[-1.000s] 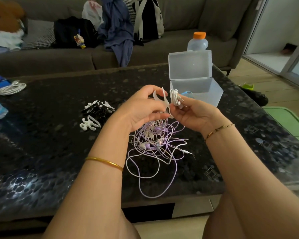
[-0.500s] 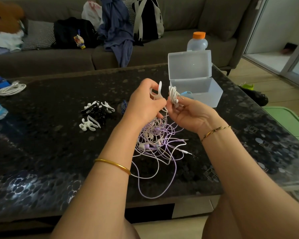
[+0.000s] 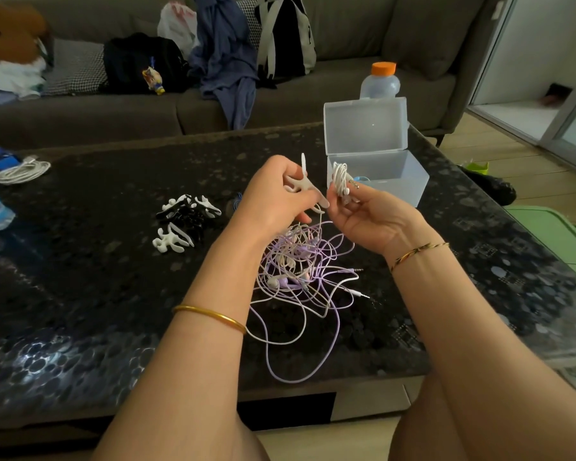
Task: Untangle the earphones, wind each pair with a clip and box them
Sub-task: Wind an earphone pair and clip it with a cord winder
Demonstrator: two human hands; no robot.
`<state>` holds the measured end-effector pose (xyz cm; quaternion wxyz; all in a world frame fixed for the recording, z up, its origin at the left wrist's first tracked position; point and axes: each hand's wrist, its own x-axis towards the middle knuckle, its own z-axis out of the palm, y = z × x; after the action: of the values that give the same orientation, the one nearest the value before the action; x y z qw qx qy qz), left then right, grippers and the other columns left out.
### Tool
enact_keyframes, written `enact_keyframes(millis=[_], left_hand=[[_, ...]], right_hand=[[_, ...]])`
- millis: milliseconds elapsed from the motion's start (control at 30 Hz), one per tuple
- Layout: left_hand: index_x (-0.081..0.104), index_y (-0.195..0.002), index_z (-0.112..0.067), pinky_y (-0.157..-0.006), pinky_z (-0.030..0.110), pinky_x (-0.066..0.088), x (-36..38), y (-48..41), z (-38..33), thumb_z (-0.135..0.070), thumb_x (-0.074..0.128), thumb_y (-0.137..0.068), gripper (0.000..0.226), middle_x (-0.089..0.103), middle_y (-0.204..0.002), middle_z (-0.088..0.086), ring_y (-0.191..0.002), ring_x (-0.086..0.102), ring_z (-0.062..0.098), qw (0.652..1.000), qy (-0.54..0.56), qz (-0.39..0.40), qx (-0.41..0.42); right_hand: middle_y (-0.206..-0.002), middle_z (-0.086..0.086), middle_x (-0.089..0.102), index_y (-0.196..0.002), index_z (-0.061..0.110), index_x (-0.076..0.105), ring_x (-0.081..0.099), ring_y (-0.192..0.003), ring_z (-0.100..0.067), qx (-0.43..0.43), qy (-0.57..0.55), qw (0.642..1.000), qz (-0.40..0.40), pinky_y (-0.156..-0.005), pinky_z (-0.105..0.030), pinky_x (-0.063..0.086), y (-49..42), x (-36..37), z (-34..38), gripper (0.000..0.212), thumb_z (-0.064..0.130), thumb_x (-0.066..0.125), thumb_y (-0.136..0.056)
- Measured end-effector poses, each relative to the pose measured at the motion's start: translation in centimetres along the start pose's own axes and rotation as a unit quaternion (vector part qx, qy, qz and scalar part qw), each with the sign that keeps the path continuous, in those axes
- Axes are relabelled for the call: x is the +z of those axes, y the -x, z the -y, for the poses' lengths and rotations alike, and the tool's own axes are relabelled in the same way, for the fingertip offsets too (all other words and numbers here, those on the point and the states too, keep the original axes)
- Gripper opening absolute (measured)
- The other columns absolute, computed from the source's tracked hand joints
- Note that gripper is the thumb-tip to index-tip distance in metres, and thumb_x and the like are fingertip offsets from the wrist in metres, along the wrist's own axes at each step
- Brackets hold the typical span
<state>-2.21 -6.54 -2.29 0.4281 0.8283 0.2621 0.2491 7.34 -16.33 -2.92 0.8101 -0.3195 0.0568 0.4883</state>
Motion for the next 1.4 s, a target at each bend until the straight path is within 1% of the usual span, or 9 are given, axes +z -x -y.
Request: enact_keyframes(millis=[200,300,400,500,600,700,900,1167,1400], left_hand=[[0.047,-0.102,-0.016,-0.048,0.010,0.046,0.0,0.0,-0.1,-0.015,0.063,-0.088,0.020,0.054,-0.088,-0.004,-0.044,0.057,-0.001,0.999,0.015,-0.047,-0.005],[0.053,-0.102,-0.014,-0.059,0.021,0.052,-0.1,-0.3,-0.2,-0.017,0.064,-0.087,0.019,0.058,-0.087,-0.004,-0.044,0.056,-0.002,0.995,0.048,-0.087,-0.025],[0.058,-0.101,-0.014,-0.056,0.019,0.052,-0.2,-0.3,-0.3,-0.017,0.063,-0.087,0.015,0.058,-0.079,-0.005,-0.043,0.055,-0.003,0.993,0.064,-0.089,-0.041],[0.061,-0.099,-0.018,-0.057,0.020,0.052,-0.3,-0.1,-0.2,-0.017,0.061,-0.089,0.010,0.059,-0.077,-0.005,-0.042,0.055,-0.003,0.994,0.058,-0.078,-0.043],[0.063,-0.104,-0.020,-0.059,0.023,0.053,-0.2,-0.1,0.0,-0.017,0.058,-0.092,0.014,0.061,-0.083,-0.003,-0.043,0.056,-0.003,0.996,0.029,-0.075,-0.038],[0.063,-0.103,-0.025,-0.056,0.020,0.049,-0.3,-0.2,0.1,-0.017,0.055,-0.092,0.016,0.059,-0.104,0.005,-0.044,0.057,0.001,0.997,-0.018,-0.073,-0.030],[0.066,-0.112,-0.013,-0.071,0.033,0.055,-0.6,-0.2,0.3,-0.009,0.052,-0.091,0.026,0.065,-0.088,0.004,-0.057,0.057,0.009,0.996,0.048,-0.002,-0.079],[0.068,-0.105,-0.008,-0.057,0.017,0.050,-1.4,0.4,-0.1,0.000,0.055,-0.090,0.021,0.067,-0.084,0.003,-0.056,0.060,0.000,0.973,0.184,0.116,-0.081],[0.068,-0.105,-0.007,-0.061,0.018,0.053,-1.5,0.5,0.0,0.004,0.057,-0.089,0.023,0.067,-0.088,0.007,-0.062,0.062,0.003,0.965,0.196,0.162,-0.064]], right_hand=[[-0.088,-0.016,0.062,-0.117,-0.004,0.057,0.062,-0.073,-0.022,-0.004,-0.014,1.000,-0.003,-0.049,-0.027,0.056,-0.2,-0.2,0.2,0.029,0.001,0.058,-0.088],[-0.085,-0.015,0.062,-0.102,-0.003,0.061,0.063,-0.072,-0.020,-0.006,0.018,1.000,0.017,-0.053,-0.027,0.058,0.0,-0.1,0.1,0.016,0.002,0.058,-0.087],[-0.082,-0.014,0.064,-0.092,0.000,0.062,0.066,-0.060,-0.017,-0.034,0.079,0.995,0.049,-0.057,-0.026,0.058,0.0,0.1,-0.1,0.006,0.004,0.058,-0.089],[-0.076,-0.010,0.068,-0.091,0.003,0.063,0.067,-0.062,-0.014,-0.092,0.133,0.984,0.070,-0.061,-0.025,0.058,-0.1,0.1,-0.1,0.008,0.004,0.055,-0.091],[-0.070,-0.004,0.070,-0.088,0.004,0.065,0.067,-0.067,-0.012,-0.149,0.192,0.966,0.091,-0.068,-0.026,0.059,-0.1,0.1,-0.2,0.013,0.004,0.053,-0.093],[-0.078,-0.004,0.070,-0.089,0.005,0.067,0.069,-0.074,-0.015,-0.224,0.292,0.927,0.074,-0.069,-0.027,0.058,0.0,0.1,-0.3,0.011,0.005,0.056,-0.092],[-0.082,-0.005,0.068,-0.097,0.002,0.066,0.068,-0.069,-0.010,-0.313,0.414,0.851,0.079,-0.064,-0.020,0.054,0.2,0.1,0.2,0.011,0.003,0.059,-0.090],[-0.084,-0.005,0.068,-0.092,0.009,0.067,0.067,-0.071,-0.011,-0.297,0.501,0.802,0.133,-0.065,-0.020,0.056,0.9,-0.4,1.7,0.011,0.003,0.058,-0.089],[-0.083,-0.004,0.069,-0.090,0.010,0.067,0.068,-0.073,-0.012,-0.283,0.489,0.811,0.152,-0.066,-0.023,0.057,0.8,-0.5,1.7,0.011,0.002,0.058,-0.089]])
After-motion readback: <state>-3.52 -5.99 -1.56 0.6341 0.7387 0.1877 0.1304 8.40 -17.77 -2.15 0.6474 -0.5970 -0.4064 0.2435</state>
